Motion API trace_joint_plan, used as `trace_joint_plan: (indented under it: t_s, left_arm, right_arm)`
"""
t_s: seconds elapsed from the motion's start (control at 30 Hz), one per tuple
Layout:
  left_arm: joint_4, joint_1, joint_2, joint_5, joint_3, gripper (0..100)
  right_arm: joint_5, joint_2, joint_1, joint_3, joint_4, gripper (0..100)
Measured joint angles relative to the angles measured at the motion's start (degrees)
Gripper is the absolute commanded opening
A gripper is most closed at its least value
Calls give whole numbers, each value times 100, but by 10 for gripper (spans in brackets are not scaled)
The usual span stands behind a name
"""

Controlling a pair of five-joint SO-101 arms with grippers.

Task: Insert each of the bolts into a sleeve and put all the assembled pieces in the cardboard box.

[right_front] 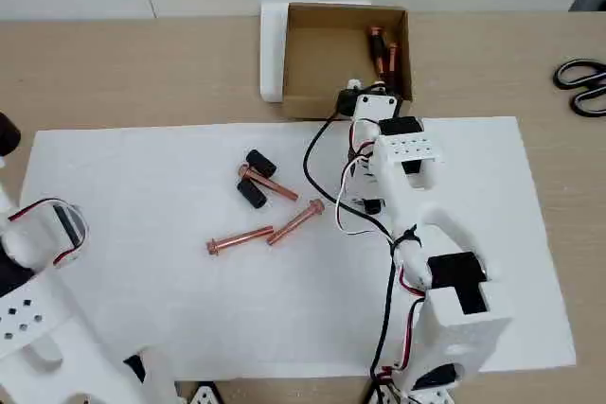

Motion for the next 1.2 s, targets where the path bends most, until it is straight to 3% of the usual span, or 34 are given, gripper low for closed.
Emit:
trace_joint_plan:
  t_s: [0.23,0.6,0.8,1.2]
  left_arm:
    - [0,0,0,0,0,162]
    - [0,0,0,0,0,162]
    - [0,0,0,0,0,162]
    - [0,0,0,0,0,162]
  right_arm:
    - [0,0,44,0,-202,19]
    - [9,0,53,0,-220,37]
    - [9,0,18,0,0,149]
    - [9,0,0,-9,62,133]
